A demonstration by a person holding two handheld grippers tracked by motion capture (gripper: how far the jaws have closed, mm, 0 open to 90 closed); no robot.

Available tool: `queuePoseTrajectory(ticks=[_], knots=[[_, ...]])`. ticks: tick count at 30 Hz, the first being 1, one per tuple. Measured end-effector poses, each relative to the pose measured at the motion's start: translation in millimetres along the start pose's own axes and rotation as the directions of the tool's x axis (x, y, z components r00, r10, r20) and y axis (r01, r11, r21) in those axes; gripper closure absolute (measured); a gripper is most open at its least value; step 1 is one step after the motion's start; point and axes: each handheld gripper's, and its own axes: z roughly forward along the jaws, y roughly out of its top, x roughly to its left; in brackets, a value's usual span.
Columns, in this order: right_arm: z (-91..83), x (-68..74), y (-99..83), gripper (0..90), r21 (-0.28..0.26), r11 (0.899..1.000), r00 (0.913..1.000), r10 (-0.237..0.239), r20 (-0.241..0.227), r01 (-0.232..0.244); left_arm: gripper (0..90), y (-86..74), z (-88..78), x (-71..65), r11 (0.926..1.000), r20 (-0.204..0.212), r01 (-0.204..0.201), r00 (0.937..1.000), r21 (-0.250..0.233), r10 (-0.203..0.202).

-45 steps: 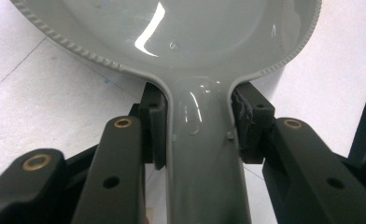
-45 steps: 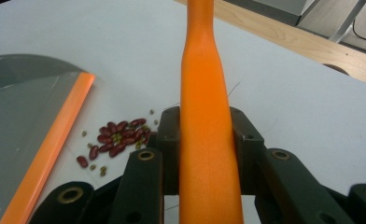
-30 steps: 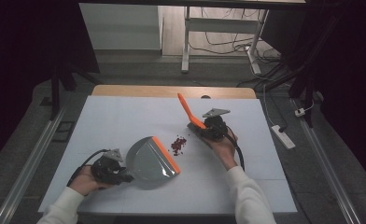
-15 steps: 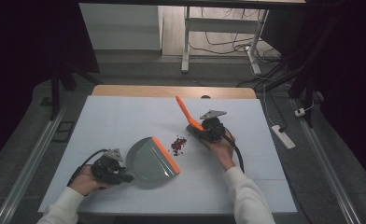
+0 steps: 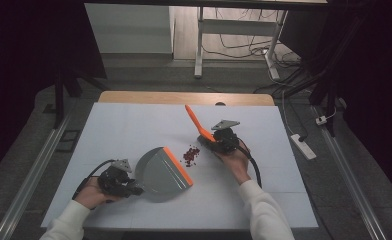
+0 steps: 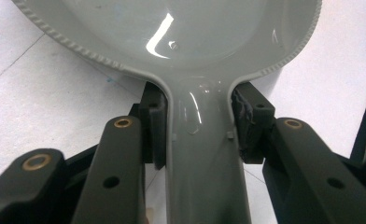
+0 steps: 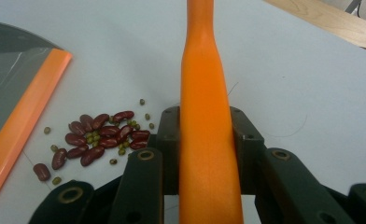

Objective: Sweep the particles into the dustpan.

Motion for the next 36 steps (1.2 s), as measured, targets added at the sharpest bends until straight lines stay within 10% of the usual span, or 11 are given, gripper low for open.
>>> queuePoseTrajectory(ticks=[36], knots=[[7.2, 37.6, 8.1, 70.2, -0.007, 0.996, 0.9939, -0.087, -0.068, 0.087, 61.2, 0.3, 2.2, 1.6, 0.9998, 0.019, 0.017, 0.9997, 0.006, -0.017]])
